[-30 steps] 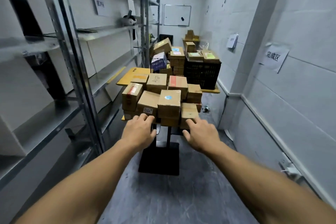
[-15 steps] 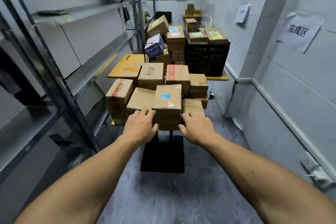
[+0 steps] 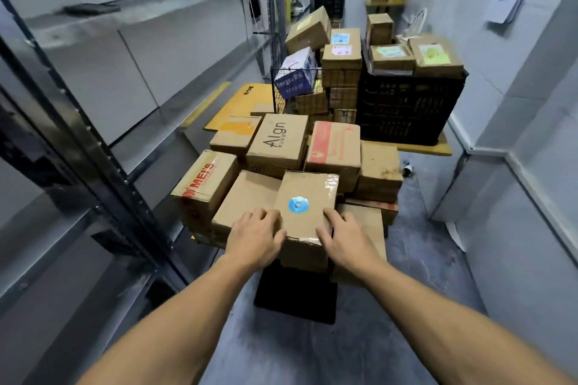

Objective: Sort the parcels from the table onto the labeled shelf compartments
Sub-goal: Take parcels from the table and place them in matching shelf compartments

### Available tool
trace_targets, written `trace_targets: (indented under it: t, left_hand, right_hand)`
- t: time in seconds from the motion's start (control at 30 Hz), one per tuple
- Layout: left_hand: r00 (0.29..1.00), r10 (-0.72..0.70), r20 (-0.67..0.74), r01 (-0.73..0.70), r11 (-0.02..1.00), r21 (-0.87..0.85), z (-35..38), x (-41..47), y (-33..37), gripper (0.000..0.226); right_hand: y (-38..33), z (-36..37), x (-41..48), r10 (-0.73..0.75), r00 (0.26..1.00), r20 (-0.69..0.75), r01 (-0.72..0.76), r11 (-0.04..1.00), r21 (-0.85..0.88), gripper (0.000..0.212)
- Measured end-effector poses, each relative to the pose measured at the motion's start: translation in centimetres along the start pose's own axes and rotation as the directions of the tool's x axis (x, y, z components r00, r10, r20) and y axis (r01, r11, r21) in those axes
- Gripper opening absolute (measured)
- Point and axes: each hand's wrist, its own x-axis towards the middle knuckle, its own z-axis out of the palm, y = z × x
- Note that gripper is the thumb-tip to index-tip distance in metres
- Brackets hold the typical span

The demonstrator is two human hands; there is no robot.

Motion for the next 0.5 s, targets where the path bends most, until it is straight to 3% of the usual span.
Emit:
trace_targets:
  t: [0.2, 0.5]
  left_hand:
    - [1.0, -0.025, -0.005, 0.025, 0.995, -0.092, 1.4, 1.4, 0.3, 0.043]
    - [0.978, -0.058, -0.202, -0.045, 0.88, -0.474, 0.8, -0.8, 2.1, 0.044]
  right_hand:
    - [0.4, 1.2, 1.6, 0.043, 0.998, -0.037, -0.036, 0.981, 0.19, 0.054]
    - [0.0, 2.7, 1.0, 0.182, 0.976, -0.12, -0.092, 0.841, 0.533, 0.055]
